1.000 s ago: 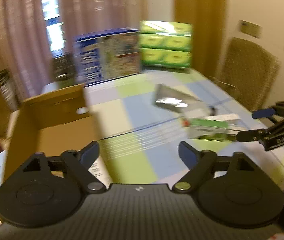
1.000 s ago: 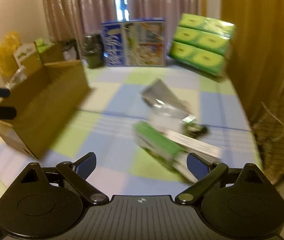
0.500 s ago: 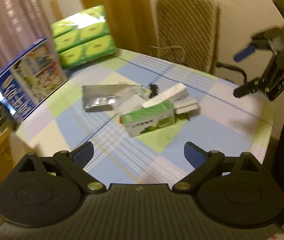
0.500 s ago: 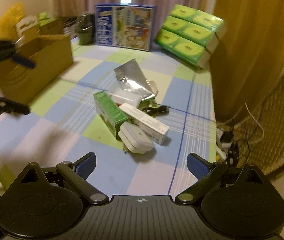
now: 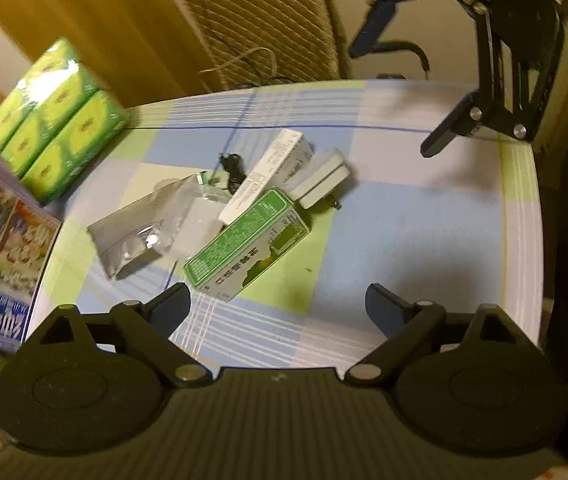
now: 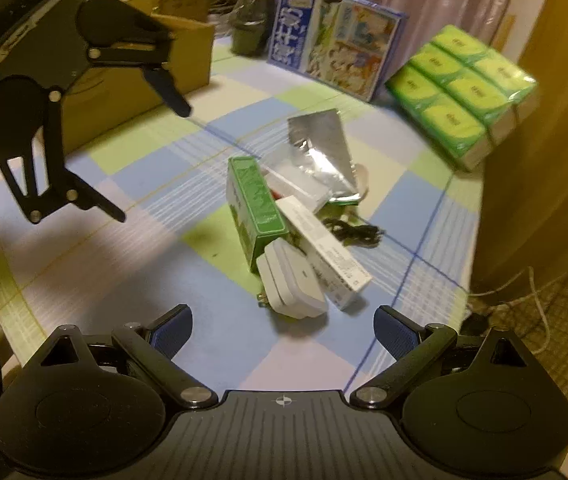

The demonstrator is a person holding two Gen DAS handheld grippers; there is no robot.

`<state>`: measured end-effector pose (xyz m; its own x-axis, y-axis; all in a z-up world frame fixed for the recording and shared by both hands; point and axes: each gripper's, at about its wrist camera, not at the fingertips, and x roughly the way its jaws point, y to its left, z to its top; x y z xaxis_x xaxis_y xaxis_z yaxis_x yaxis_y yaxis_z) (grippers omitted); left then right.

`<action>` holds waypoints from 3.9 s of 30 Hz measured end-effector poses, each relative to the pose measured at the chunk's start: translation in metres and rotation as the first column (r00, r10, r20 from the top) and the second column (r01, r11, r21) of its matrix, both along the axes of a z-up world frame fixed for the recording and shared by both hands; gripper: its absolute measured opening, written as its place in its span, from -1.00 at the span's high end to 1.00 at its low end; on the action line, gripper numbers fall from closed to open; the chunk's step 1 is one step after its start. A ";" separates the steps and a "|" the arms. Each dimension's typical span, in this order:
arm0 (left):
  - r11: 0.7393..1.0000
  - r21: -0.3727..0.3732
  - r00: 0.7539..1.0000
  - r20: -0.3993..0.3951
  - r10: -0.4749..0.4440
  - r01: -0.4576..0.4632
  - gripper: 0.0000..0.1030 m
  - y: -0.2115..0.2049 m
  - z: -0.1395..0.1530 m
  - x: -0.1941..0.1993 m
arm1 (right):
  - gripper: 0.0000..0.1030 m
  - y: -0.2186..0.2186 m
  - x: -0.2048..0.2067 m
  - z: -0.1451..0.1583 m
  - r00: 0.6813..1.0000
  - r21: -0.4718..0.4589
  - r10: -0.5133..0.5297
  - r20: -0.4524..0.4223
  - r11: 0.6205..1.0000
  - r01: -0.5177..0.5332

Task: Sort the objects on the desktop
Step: 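Grasp the green spray box with the left tool while the right approaches the night light, then grasp the white square night light with the right tool while the left holds the green box, then carry the green box and night light over the cardboard box with both tools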

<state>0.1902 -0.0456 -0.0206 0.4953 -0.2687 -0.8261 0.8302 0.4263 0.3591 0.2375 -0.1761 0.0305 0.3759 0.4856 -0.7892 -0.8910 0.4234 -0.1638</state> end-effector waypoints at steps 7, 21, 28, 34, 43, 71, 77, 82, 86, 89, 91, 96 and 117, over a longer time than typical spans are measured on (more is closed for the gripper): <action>0.984 0.032 0.985 -0.013 -0.173 0.173 -0.52 -0.007 -0.022 0.023 | -0.84 0.009 0.029 -0.011 0.993 -0.031 0.045 -0.106 0.998 -0.049; 0.967 0.094 0.972 -0.032 -0.234 0.236 -0.32 -0.020 -0.062 0.076 | -0.69 0.034 0.066 -0.036 0.972 -0.026 0.049 -0.231 0.998 -0.057; 0.974 0.082 0.976 -0.059 -0.208 0.212 -0.12 -0.018 -0.064 0.091 | -0.65 0.040 0.085 -0.049 0.950 -0.001 -0.003 -0.311 1.000 0.003; 0.981 0.090 0.976 -0.152 -0.156 0.171 0.33 -0.016 -0.060 0.092 | -0.63 0.042 0.096 -0.053 0.932 0.025 -0.038 -0.360 0.998 0.050; 0.997 0.036 0.967 -0.246 -0.060 0.071 0.40 -0.008 -0.060 0.084 | -0.63 0.051 0.101 -0.065 0.911 -0.003 -0.051 -0.410 0.999 0.055; 0.925 -0.038 0.892 -0.284 0.353 -0.378 0.52 0.019 -0.052 0.032 | -0.22 0.061 0.055 -0.055 0.841 -0.104 -0.300 -0.451 0.953 0.284; 0.878 -0.073 0.849 -0.305 0.432 -0.473 0.52 0.033 -0.047 -0.006 | -0.22 0.069 0.015 -0.066 0.813 -0.114 -0.332 -0.479 0.942 0.317; 0.845 -0.109 0.825 -0.312 0.471 -0.524 0.51 0.040 -0.048 -0.025 | -0.28 0.072 0.000 -0.071 0.809 -0.102 -0.323 -0.492 0.944 0.315; 0.838 -0.134 0.828 -0.297 0.476 -0.529 0.51 0.043 -0.044 -0.035 | -0.46 0.069 -0.004 -0.068 0.803 -0.079 -0.332 -0.496 0.937 0.339; 0.830 -0.161 0.827 -0.305 0.473 -0.534 0.49 0.047 -0.042 -0.036 | -0.46 0.063 -0.003 -0.064 0.792 -0.046 -0.345 -0.504 0.926 0.374; 0.823 -0.172 0.822 -0.313 0.475 -0.541 0.49 0.051 -0.042 -0.035 | -0.46 0.060 -0.002 -0.062 0.784 -0.031 -0.353 -0.510 0.919 0.394; 0.823 -0.177 0.820 -0.330 0.467 -0.540 0.47 0.052 -0.046 -0.031 | -0.46 0.053 0.005 -0.065 0.738 -0.010 -0.379 -0.559 0.892 0.451; 0.783 -0.156 0.771 -0.370 0.519 -0.602 0.51 0.049 -0.060 -0.017 | -0.22 0.042 -0.013 -0.056 0.744 0.077 -0.421 -0.518 0.844 0.530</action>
